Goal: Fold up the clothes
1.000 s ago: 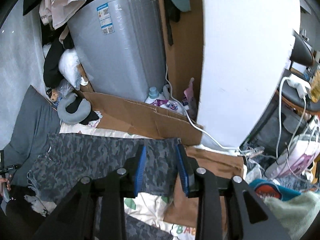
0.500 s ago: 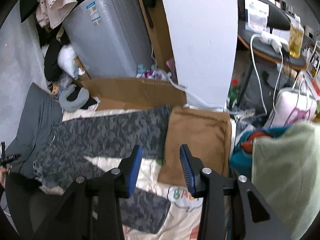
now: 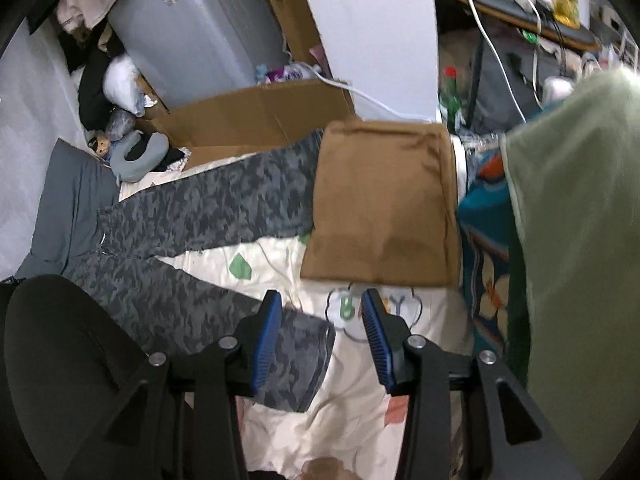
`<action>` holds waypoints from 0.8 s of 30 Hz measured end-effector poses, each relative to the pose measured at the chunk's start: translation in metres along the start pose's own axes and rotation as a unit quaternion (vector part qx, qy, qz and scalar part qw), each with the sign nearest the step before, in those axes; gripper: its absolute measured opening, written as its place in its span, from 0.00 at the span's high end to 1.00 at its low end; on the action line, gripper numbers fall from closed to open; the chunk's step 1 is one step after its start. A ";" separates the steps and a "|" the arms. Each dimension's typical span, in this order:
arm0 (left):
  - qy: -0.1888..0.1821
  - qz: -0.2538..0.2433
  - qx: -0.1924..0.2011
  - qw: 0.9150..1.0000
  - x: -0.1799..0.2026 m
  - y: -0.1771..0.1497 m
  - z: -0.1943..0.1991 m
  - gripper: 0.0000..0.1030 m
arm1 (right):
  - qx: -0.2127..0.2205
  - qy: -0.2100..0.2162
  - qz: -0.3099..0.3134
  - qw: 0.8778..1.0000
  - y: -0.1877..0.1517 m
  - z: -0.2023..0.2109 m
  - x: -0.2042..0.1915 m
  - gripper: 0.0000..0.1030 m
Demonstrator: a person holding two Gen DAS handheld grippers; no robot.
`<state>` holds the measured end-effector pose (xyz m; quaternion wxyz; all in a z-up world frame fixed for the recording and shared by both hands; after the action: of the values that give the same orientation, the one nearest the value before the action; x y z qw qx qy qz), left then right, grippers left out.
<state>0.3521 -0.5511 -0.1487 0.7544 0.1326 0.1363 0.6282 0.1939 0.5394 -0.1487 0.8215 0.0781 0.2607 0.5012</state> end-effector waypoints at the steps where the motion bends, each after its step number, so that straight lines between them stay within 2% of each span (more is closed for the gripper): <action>1: -0.001 0.000 -0.002 1.000 0.001 -0.002 -0.004 0.26 | -0.004 0.001 -0.009 1.000 -0.007 -0.002 0.003 0.62; 6: -0.012 -0.010 -0.019 1.000 0.006 -0.016 -0.029 0.26 | -0.018 -0.007 -0.026 0.999 -0.044 -0.016 0.013 0.62; 9: -0.014 -0.005 -0.030 0.999 0.007 -0.024 -0.044 0.26 | -0.037 -0.008 -0.041 0.998 -0.062 -0.029 0.019 0.62; 15: -0.019 -0.002 -0.041 0.999 0.011 -0.035 -0.075 0.26 | -0.084 -0.023 -0.030 0.996 -0.101 -0.064 0.019 0.62; 24: -0.032 -0.009 -0.064 0.997 0.025 -0.055 -0.121 0.26 | -0.134 -0.036 -0.017 0.990 -0.136 -0.112 0.017 0.61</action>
<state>0.3619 -0.5322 -0.2829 0.7708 0.1032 0.0732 0.6245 0.2496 0.4735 -0.3026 0.8416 -0.0193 0.1631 0.5145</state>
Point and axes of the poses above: each gripper's, at about its wrist camera, not at the fingertips, and z roughly against the way its jaws point, x to its right, y to its top, the point moved 5 cm from there along -z, roughly the way its jaws point, and after that the axes turned 12 degrees about -z, right-handed, at the moved point
